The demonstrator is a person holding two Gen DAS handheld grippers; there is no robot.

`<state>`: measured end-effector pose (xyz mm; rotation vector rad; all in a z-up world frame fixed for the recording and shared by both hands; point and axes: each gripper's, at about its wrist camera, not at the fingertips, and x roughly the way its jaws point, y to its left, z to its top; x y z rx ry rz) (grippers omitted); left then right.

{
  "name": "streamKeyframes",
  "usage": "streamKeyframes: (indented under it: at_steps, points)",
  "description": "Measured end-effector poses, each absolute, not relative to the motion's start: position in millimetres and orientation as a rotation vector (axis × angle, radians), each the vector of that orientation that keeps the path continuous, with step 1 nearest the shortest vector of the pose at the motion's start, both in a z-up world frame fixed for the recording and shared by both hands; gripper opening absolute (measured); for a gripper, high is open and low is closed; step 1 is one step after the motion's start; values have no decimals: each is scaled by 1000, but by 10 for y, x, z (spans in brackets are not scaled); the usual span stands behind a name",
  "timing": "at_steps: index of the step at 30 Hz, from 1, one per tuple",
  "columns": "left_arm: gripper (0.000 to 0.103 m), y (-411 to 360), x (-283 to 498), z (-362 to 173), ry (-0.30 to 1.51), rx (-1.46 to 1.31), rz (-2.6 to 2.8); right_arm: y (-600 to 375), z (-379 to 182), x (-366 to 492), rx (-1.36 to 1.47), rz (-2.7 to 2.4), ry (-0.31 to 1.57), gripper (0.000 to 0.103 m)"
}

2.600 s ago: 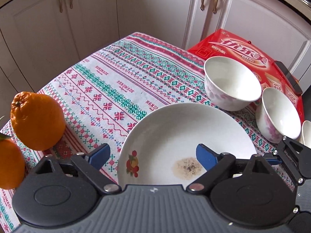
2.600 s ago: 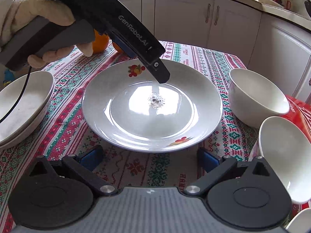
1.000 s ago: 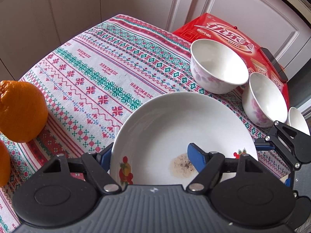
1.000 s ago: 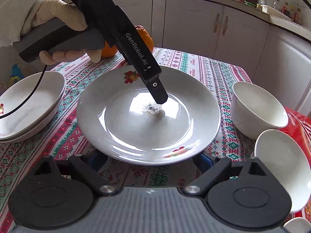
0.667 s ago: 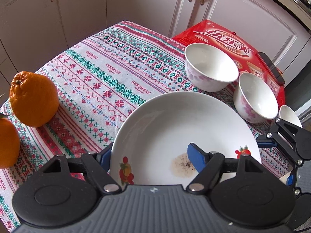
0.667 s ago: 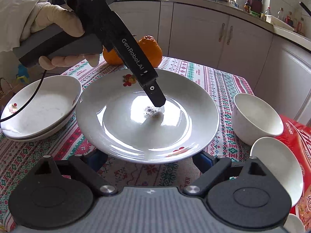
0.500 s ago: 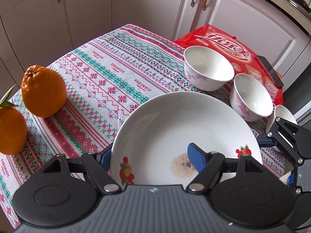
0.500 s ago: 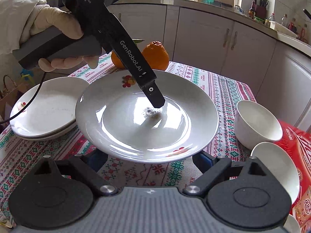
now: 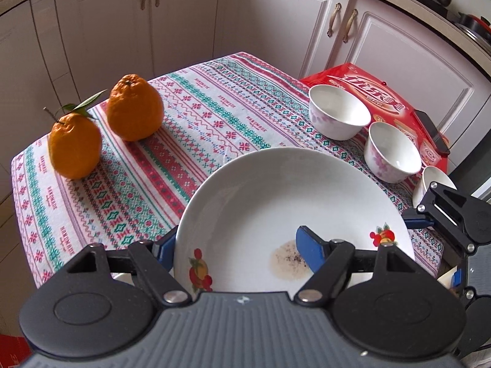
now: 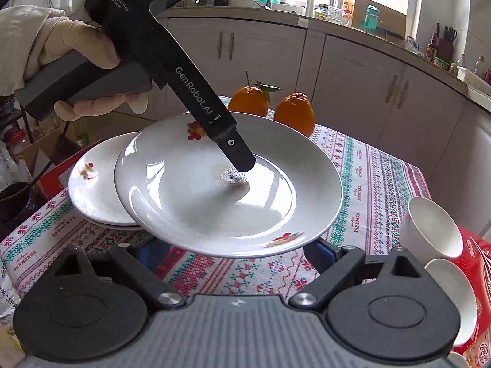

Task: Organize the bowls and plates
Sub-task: 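Carry the stained plate with the left tool over the stacked white plates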

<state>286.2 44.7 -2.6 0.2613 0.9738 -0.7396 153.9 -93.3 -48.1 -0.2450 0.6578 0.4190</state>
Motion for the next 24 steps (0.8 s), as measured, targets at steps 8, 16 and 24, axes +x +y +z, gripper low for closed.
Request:
streamKeyframes:
  at_steps: [8, 16, 24]
  points:
    - [77, 876, 2668, -61, 978, 212, -665, -657, -487, 1509, -281, 503, 661, 96]
    - [77, 1199, 2524, -199, 988, 156, -616, -406, -537, 1458, -319, 559, 678, 96]
    - [77, 1346, 2507, -361, 1005, 107, -607, -296, -569, 1450, -346, 566, 694, 96]
